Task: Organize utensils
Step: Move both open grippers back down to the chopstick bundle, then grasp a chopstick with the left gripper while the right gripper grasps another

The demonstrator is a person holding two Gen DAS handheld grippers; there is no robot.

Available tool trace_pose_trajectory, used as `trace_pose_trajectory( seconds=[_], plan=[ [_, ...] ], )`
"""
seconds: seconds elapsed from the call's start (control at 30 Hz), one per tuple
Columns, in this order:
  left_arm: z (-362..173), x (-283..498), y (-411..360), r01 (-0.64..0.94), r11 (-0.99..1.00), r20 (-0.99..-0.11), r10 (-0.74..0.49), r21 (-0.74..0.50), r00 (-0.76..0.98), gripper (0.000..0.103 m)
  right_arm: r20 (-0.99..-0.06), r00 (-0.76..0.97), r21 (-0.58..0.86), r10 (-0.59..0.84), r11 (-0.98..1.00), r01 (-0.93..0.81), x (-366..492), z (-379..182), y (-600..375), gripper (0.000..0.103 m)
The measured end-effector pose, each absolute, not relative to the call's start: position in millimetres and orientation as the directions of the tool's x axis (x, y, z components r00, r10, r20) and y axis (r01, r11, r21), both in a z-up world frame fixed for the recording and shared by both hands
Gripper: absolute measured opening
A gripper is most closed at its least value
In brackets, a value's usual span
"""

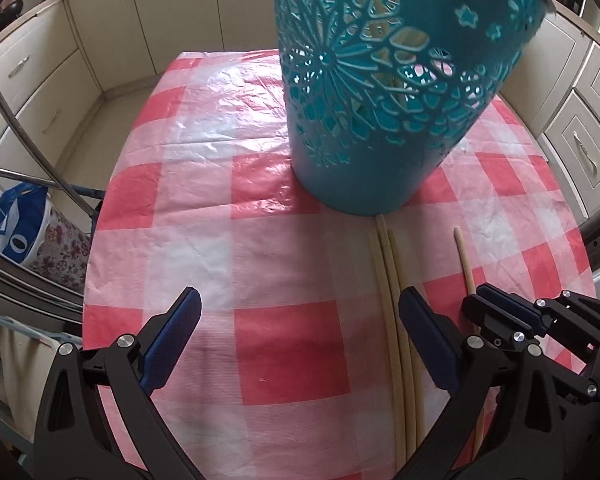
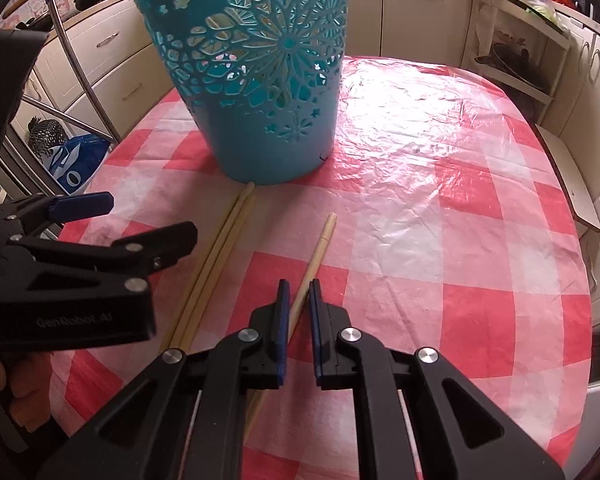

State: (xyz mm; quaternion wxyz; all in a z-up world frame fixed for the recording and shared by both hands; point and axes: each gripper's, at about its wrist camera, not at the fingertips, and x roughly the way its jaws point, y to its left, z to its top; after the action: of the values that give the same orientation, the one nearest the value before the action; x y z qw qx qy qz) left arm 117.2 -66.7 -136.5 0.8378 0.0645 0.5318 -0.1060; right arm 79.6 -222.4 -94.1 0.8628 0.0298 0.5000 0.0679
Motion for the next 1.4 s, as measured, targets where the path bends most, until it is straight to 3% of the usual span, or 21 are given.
trace_pose_trajectory(
  seconds=[0.53, 0.63, 0.73, 0.8, 0.83, 1.0, 1.1, 1.4],
  plan=[
    [-150, 120, -76, 0.242, 0.969, -0.906, -0.067, 0.040, 0.418, 0.092, -0.858, 0.492, 0.127, 0.149, 0.989, -0.077, 79, -94, -230, 0.010],
    [-148, 120, -81, 0.264, 0.964, -0.896, -0.081, 0.042, 0.438, 0.080, -0.855, 0.498, 0.126, 0.143, 0.990, -0.068, 80, -94, -231, 0.010],
    [-145, 117, -87, 0.299, 0.954, -0.883, -0.109, 0.037, 0.456, 0.055, -0.859, 0.491, 0.114, 0.143, 0.990, -0.087, 81, -94, -229, 0.010],
    [-142, 116, -88, 0.313, 0.949, -0.881, -0.125, 0.027, 0.456, 0.029, -0.864, 0.482, 0.104, 0.145, 0.988, -0.111, 81, -93, -226, 0.009],
    [-141, 116, -87, 0.315, 0.949, -0.883, -0.140, 0.010, 0.449, 0.025, -0.866, 0.477, 0.109, 0.151, 0.987, -0.115, 81, -92, -227, 0.009],
    [-141, 118, -87, 0.306, 0.952, -0.885, -0.142, 0.001, 0.444, 0.024, -0.865, 0.484, 0.107, 0.135, 0.991, -0.086, 84, -92, -236, 0.009],
    [-143, 116, -91, 0.312, 0.950, -0.884, -0.140, 0.007, 0.446, 0.032, -0.866, 0.483, 0.101, 0.130, 0.991, -0.086, 85, -93, -234, 0.009],
    [-144, 112, -95, 0.326, 0.945, -0.880, -0.138, 0.021, 0.455, 0.037, -0.869, 0.480, 0.080, 0.124, 0.991, -0.110, 87, -93, -225, 0.009]
  ],
)
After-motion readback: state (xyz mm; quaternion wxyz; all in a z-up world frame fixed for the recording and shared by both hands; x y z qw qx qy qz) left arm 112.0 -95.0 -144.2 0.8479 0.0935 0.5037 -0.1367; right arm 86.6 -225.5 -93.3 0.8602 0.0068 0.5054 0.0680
